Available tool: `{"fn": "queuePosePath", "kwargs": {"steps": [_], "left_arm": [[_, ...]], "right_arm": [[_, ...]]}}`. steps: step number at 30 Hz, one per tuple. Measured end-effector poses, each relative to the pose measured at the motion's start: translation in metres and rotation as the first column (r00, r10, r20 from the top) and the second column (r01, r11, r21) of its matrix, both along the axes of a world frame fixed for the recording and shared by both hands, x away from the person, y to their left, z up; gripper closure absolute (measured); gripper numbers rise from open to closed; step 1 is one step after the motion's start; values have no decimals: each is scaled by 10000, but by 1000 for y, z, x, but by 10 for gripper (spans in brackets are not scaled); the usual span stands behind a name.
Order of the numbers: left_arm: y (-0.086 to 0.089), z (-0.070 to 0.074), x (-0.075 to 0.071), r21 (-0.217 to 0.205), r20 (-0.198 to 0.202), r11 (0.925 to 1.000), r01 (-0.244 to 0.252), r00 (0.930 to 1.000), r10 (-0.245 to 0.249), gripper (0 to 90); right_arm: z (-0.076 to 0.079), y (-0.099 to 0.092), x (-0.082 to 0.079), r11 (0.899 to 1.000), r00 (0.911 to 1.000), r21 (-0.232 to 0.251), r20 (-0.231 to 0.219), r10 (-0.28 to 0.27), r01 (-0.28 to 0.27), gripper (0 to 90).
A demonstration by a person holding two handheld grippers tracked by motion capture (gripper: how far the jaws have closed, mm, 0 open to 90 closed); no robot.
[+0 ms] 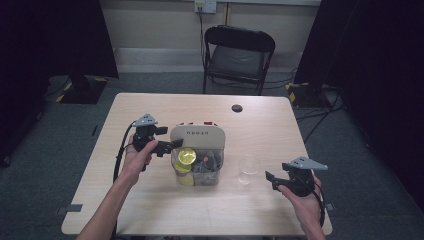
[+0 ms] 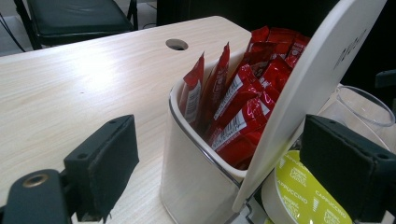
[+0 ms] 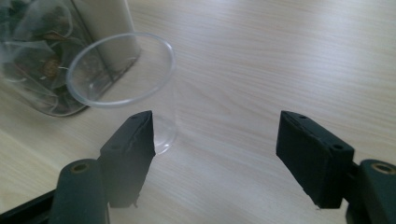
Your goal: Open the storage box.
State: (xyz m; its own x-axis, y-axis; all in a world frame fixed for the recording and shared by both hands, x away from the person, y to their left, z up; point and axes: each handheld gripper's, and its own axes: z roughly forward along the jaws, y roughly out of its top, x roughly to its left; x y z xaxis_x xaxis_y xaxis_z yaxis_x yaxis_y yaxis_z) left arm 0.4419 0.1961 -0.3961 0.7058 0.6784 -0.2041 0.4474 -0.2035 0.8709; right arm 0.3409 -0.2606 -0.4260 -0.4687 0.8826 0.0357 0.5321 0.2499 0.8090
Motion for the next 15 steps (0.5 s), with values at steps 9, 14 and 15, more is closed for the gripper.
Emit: {"fn": "queuePosePath", "kwargs": {"steps": [9, 14, 15], "left_arm": [[-1, 0, 0, 29, -59, 10000, -36, 10000, 37, 110], [-1, 0, 0, 7, -59, 10000, -38, 10000, 38, 111], [-1, 0, 0, 44, -73, 10000, -44, 10000, 44, 111]], "right_arm": [[16, 10, 2, 9957, 9970, 544, 205, 744, -754, 304], [23, 18, 1, 9917, 9943, 770, 344, 1009, -1033, 312], [25, 20, 2, 9899, 9928, 809, 363, 1138, -1164, 313]]}}
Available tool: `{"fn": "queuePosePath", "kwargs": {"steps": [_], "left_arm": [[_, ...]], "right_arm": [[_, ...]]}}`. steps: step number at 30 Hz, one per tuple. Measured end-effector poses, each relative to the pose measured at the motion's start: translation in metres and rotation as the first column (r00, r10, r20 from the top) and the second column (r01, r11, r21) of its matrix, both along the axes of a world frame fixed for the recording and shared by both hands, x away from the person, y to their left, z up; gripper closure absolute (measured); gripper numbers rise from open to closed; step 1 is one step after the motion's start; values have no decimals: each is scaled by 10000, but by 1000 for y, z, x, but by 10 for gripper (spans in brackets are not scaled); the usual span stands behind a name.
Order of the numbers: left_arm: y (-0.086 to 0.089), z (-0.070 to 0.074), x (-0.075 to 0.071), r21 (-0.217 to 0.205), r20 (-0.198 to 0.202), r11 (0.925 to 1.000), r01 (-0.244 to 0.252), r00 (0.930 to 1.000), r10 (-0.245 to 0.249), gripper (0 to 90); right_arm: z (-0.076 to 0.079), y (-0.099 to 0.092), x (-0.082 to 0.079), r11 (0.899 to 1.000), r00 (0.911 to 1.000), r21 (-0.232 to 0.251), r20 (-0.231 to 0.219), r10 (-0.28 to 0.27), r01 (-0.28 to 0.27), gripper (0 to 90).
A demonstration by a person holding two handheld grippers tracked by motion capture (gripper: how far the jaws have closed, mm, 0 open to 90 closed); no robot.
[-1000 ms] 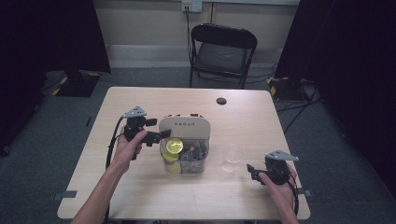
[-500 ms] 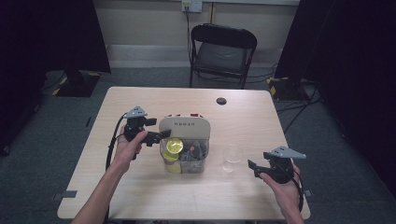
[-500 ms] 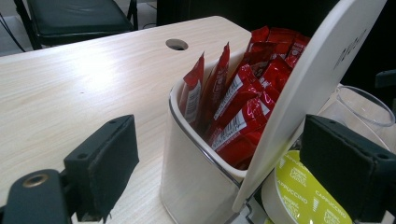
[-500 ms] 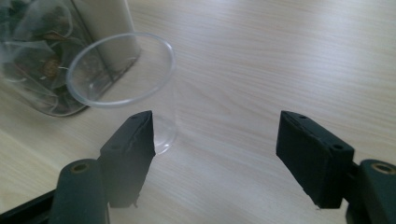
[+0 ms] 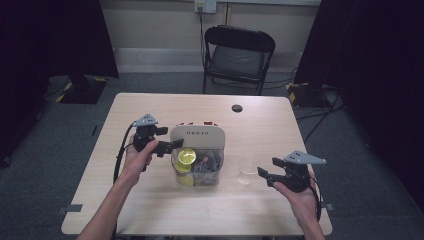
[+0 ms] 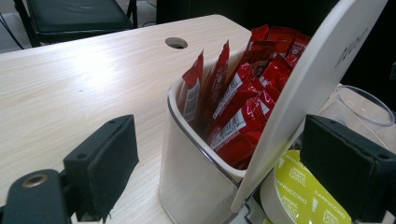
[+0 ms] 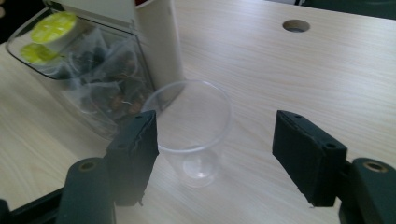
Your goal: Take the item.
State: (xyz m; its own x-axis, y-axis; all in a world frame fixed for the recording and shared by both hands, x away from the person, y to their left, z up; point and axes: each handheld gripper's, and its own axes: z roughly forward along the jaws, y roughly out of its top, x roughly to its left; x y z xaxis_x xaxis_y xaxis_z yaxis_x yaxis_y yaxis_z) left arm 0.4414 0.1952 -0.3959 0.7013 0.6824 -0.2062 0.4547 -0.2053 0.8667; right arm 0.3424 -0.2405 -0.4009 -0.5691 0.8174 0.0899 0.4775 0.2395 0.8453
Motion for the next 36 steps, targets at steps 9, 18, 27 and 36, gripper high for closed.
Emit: {"fn": "queuePosePath", "kwargs": {"steps": [9, 18, 27, 36], "left_arm": [[2, 0, 1, 14, -53, 10000, 57, 10000, -57, 108], [2, -2, 4, -93, -187, 9999, 126, 9997, -127, 89], [1, -2, 3, -62, -203, 10000, 75, 9998, -76, 83], [1, -2, 4, -86, -239, 9999, 105, 9997, -107, 82]], "right_arm": [[6, 19, 3, 9978, 9981, 262, 87, 607, -609, 359], [14, 40, 13, 9922, 9932, 480, 217, 1145, -1155, 383], [21, 76, 25, 9754, 9775, 668, 350, 2082, -2101, 404], [20, 101, 36, 9596, 9629, 797, 256, 2687, -2698, 508]]}}
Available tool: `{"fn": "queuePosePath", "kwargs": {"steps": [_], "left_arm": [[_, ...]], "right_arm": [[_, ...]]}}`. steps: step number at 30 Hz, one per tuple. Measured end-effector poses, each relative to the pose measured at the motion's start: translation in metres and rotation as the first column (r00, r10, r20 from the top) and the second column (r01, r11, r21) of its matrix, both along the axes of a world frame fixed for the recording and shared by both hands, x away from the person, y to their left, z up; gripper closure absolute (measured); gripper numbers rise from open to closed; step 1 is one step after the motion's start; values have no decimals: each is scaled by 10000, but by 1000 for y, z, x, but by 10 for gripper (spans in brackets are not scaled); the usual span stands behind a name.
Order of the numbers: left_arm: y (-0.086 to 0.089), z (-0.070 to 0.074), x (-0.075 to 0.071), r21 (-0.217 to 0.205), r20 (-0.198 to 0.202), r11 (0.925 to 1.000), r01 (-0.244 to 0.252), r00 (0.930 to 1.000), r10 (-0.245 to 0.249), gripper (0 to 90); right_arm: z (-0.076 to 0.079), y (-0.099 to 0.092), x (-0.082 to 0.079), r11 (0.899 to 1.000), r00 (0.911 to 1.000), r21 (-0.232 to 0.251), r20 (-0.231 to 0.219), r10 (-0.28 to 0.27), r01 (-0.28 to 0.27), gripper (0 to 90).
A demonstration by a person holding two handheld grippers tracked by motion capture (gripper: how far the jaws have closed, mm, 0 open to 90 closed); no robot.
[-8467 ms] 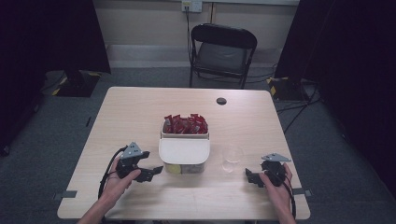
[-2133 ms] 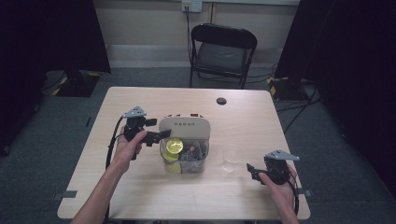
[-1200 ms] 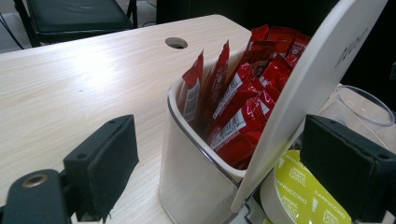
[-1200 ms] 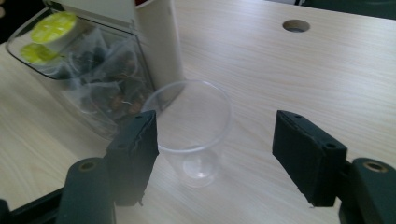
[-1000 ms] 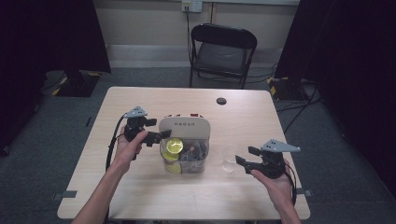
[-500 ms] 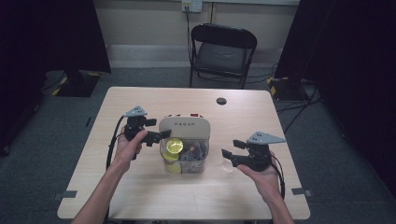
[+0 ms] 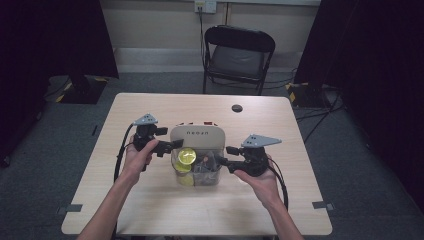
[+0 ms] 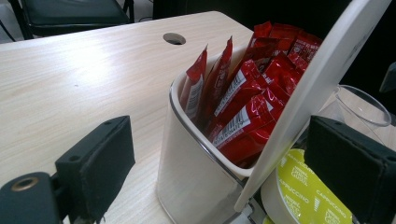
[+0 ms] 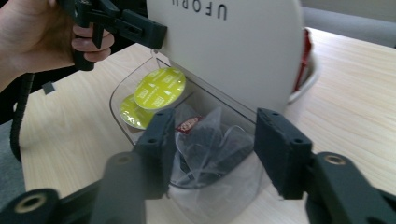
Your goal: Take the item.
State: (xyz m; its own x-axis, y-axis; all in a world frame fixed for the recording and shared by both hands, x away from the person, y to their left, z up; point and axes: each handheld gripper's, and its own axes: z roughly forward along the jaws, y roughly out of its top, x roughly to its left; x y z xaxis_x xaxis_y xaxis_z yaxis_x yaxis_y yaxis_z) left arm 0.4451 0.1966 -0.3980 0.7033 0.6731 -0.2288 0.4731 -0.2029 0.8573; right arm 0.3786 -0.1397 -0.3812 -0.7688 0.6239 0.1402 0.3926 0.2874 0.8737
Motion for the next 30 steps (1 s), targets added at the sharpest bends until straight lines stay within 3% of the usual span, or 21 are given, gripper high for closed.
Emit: {"fn": "queuePosePath", "kwargs": {"steps": [8, 13, 21, 25, 30], "left_arm": [[0, 0, -1, 19, 29, 10000, -47, 10000, 47, 83], [0, 0, -1, 32, 54, 10000, -25, 10000, 25, 89], [-1, 0, -1, 55, 4, 10000, -13, 10000, 13, 95], [-1, 0, -2, 26, 8, 10000, -4, 10000, 4, 105], [1, 1, -1, 98, -2, 10000, 8, 10000, -8, 105]], "right_arm": [[-7, 22, 13, 9993, 9987, -122, -388, 339, -344, 563], [-16, 30, 19, 9988, 9975, -322, -616, 347, -368, 504], [-24, 36, 23, 9977, 9959, -461, -785, 455, -493, 501], [-29, 41, 25, 9969, 9947, -514, -861, 554, -599, 540], [-31, 44, 26, 9963, 9939, -489, -875, 666, -710, 651]]}}
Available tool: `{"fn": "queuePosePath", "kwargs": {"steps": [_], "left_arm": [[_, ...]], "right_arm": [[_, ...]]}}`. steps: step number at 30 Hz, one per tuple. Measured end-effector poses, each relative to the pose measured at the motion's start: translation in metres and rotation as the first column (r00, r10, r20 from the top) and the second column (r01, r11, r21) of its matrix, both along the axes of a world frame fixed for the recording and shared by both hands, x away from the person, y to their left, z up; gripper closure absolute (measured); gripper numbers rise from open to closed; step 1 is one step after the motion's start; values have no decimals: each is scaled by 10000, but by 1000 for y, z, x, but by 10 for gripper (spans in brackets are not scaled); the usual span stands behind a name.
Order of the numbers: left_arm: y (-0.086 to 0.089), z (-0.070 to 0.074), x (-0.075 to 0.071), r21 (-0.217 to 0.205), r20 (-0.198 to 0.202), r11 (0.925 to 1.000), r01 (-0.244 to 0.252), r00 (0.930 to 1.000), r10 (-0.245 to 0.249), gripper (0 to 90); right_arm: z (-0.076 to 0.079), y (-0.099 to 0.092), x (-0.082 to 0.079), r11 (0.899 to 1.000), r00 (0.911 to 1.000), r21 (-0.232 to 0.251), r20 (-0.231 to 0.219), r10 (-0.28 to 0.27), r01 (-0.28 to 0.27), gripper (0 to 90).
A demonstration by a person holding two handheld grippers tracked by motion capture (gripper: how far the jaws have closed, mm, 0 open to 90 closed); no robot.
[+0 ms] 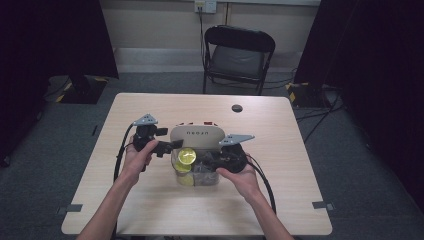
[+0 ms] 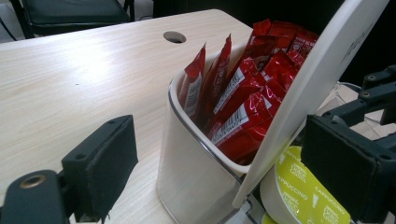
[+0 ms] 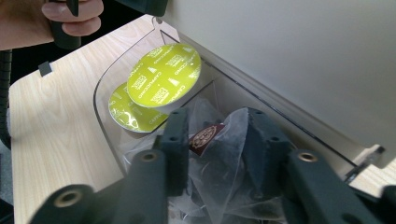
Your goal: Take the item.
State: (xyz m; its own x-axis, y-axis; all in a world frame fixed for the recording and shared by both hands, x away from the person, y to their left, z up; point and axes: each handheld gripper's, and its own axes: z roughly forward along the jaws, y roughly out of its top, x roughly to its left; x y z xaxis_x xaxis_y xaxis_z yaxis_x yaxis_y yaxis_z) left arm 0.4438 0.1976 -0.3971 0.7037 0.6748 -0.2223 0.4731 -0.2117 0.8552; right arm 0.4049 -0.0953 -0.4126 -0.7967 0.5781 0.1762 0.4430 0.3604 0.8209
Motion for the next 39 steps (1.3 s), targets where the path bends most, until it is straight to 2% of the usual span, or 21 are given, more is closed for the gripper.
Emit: {"fn": "queuePosePath", "kwargs": {"steps": [12, 16, 21, 27, 39], "left_arm": [[1, 0, 0, 37, -80, 10000, -65, 9999, 65, 105], [1, 0, 0, -24, -100, 10000, -59, 9999, 59, 104], [2, 0, 0, 6, -130, 10000, -40, 9999, 40, 104], [2, 0, 0, -7, -160, 10000, -44, 9999, 44, 104], [0, -1, 0, 0, -215, 10000, -45, 9998, 45, 112]], "right_arm": [[-1, -2, -1, 9999, 9999, 81, 51, 150, -150, 869], [-1, -1, -1, 9996, 9996, 31, -25, 298, -298, 879], [-2, 0, -1, 9992, 9992, 17, -124, 390, -390, 827], [-3, 1, -2, 9980, 9977, 85, -247, 628, -626, 896], [2, -2, -4, 9979, 9984, 323, -95, 561, -558, 900]]}}
